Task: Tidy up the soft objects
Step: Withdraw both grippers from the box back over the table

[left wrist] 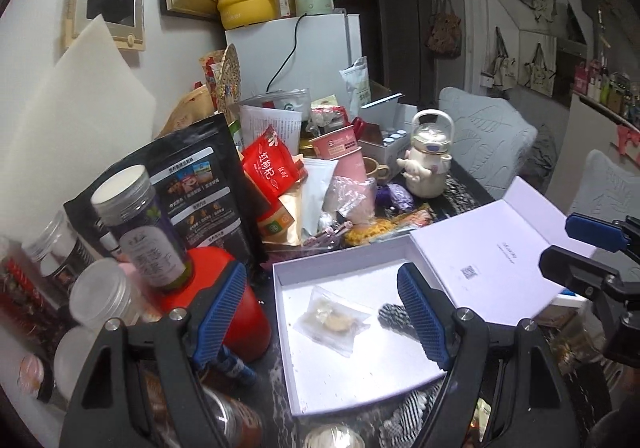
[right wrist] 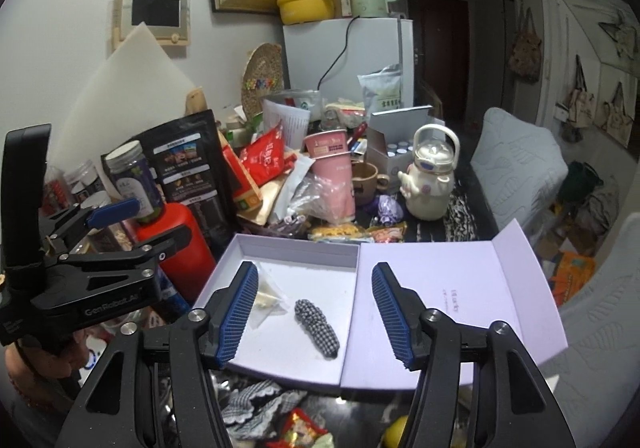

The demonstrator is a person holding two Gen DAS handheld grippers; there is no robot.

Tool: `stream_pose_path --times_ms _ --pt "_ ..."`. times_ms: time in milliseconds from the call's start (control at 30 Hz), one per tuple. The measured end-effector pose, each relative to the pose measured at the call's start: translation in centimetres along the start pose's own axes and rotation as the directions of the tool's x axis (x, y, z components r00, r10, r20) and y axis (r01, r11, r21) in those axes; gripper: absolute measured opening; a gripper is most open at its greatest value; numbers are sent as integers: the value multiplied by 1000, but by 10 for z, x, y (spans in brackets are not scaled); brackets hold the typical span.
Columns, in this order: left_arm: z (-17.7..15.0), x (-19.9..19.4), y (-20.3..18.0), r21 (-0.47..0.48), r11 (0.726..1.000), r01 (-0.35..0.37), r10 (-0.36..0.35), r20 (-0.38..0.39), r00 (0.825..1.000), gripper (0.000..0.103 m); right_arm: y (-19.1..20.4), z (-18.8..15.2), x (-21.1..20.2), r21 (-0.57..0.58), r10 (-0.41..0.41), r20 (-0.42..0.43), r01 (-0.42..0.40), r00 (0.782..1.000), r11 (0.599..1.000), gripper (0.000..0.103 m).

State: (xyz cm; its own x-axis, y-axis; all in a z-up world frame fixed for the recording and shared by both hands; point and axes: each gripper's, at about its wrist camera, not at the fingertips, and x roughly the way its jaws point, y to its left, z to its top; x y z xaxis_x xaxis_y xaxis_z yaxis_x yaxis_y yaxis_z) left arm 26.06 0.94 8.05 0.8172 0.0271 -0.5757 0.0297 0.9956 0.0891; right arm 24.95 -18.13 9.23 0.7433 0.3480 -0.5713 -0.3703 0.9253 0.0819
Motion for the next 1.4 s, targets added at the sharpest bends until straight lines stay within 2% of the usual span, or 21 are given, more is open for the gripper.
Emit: stream_pose_path --times_ms 100,367,467,700,867,967,1233,1400 --pt "-7 -16 2 3 1000 -11 11 9 1000 78 5 -7 -13 7 -6 10 6 1000 1000 62" --pt "-30 -58 4 15 1000 19 -19 31 999 78 23 -31 -45 2 -26 39 26 999 1000 68" --pt "-39 -73 5 20 999 36 -37 41 998 78 31 -44 -61 4 -22 61 21 998 1000 74" --pt "-67 -104 6 34 998 57 -60 65 996 78 48 -73 -92 22 -32 96 30 995 999 74" --pt "-92 -116 5 31 995 90 -93 83 992 78 59 -93 -103 18 -23 105 21 994 1000 74" --pt "-104 -119 1 47 996 82 -85 81 993 78 66 -105 -105 6 -17 96 17 995 1000 74" --pt "-131 -119 -1 66 993 101 -105 57 993 78 72 -134 -109 12 -14 76 13 997 1000 74" --pt "-149 -115 -6 76 987 145 -147 24 989 78 74 -153 -109 11 -13 58 12 998 1000 74"
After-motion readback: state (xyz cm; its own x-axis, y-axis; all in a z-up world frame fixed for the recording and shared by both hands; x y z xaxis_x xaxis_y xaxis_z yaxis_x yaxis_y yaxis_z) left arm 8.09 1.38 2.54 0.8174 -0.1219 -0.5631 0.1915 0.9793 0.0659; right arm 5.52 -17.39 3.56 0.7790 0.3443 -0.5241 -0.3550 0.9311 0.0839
